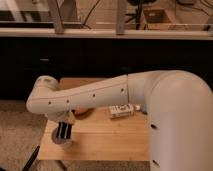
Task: Place the eraser in the ceramic cup
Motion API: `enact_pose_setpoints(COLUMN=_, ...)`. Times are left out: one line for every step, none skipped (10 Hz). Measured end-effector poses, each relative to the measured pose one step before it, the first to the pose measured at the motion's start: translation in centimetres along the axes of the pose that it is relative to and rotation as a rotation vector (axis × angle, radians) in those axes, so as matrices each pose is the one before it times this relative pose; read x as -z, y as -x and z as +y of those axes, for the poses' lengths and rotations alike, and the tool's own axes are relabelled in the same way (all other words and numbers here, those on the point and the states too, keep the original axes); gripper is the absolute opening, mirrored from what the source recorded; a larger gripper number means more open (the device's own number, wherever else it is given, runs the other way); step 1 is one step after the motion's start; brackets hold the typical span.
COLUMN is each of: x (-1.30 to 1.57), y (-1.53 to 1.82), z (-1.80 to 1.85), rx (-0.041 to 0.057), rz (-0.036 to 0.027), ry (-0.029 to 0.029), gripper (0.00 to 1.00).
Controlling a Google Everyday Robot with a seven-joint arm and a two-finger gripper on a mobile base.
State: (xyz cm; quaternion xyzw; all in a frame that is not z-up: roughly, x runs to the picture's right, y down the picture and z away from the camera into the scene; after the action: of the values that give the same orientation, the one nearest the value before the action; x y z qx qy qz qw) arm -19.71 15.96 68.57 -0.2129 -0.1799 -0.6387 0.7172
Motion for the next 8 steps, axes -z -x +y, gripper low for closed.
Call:
enact_pose_setpoints(x=-0.015, y=-0.018, z=-0.056, rx=0.00042, rz=0.00102, ry=0.00037, gripper=0.06)
enact_pose_setpoints(x=-0.116, y=0.156, z=-0.024, rx=0.00170, rz=0.00193, ry=0.00099, gripper=0.06)
enact_pose_setpoints(x=-0.034, y=0.102, z=0.024, rx=0.00107, rz=0.00311, ry=0.00005, gripper=0.06)
enact_pose_setpoints(x=0.034, y=0.016, z=-0.095, rx=0.00077, rz=0.00521, ry=-0.00380, gripper=0.06)
enact_pose_setpoints(x=-0.070, y=0.003, z=-0.056, rx=0.00002, rz=0.00092, ry=-0.00336, gripper=0.09)
enact_pose_setpoints(x=-0.165, y=0.019, z=0.038, rx=0.00001, rz=-0.00133, ry=-0.00069, gripper=0.16)
enact_pose_setpoints(x=-0.114, y=-0.022, z=-0.022, rx=-0.00060, rz=-0.00035, ry=-0.00343, gripper=0.27)
enact_pose_setpoints(x=-0.062, y=0.006, z=0.042, rx=-0.00010, rz=-0.00037, ry=0.00000, gripper=0.32)
